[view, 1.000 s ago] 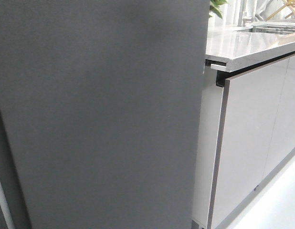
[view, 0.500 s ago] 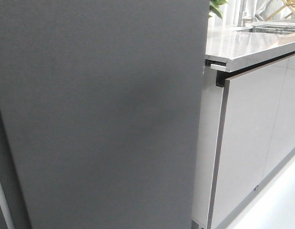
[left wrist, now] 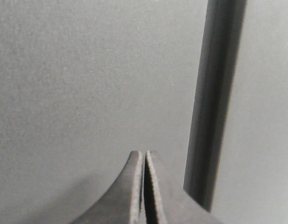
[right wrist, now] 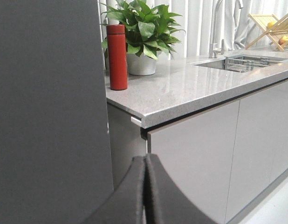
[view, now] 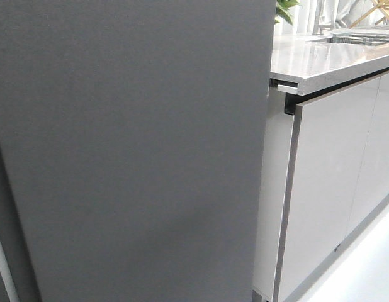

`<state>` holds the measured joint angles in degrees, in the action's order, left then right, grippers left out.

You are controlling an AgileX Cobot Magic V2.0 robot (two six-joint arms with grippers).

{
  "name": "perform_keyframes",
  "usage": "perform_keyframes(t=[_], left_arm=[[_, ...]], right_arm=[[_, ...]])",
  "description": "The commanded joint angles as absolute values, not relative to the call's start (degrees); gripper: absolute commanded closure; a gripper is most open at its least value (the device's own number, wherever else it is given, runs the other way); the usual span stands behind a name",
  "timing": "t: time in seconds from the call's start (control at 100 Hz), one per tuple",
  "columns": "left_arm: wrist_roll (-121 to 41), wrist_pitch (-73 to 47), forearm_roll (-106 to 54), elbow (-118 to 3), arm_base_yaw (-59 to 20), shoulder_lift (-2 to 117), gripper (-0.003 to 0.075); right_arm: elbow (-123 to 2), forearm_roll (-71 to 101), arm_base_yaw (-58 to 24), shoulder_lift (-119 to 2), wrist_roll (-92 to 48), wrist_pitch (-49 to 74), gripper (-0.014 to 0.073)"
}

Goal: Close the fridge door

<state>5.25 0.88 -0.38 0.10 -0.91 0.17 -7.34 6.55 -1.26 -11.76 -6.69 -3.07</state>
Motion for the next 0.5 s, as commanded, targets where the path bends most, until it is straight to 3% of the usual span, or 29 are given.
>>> perform_keyframes(t=[0.0, 0.49], left_arm=[[5.45, 5.28, -0.48, 1.70, -1.38, 1.26, 0.0741], [5.45, 5.28, -0.48, 1.70, -1.38, 1.26, 0.0741]], right_arm=[[-6.05, 6.00, -0.79, -9.27, -6.66, -7.40, 0.0670], [1.35, 3.38, 0.01, -2.48, -6.66, -8.29, 0.0670]])
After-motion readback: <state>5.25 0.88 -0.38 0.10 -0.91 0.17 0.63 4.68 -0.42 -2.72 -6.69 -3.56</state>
